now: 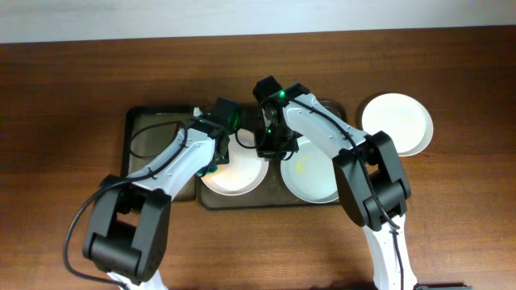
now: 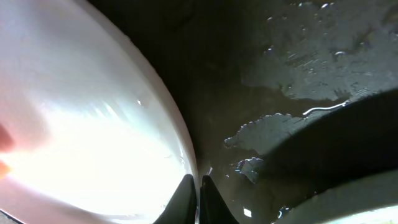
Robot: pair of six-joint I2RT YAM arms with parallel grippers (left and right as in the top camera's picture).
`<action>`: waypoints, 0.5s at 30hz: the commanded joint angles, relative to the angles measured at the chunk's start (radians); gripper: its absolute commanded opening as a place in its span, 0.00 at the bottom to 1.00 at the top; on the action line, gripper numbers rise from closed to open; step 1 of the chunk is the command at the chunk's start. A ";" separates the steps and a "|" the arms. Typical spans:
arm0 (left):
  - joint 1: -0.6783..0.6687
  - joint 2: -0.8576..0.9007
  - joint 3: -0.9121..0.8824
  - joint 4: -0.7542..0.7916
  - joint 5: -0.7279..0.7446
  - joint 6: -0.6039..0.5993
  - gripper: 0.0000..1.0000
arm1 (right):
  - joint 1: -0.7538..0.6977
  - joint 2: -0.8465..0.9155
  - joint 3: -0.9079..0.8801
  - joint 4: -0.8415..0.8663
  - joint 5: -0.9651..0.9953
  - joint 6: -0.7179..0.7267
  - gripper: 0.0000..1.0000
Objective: Clean dirty plates on tray and stack at the side
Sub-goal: 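Bring the sponge to the pink plate and scrub it with the left gripper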
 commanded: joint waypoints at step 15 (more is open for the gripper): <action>0.020 0.025 0.013 0.135 0.410 0.001 0.00 | -0.008 0.023 0.006 -0.003 0.047 0.008 0.04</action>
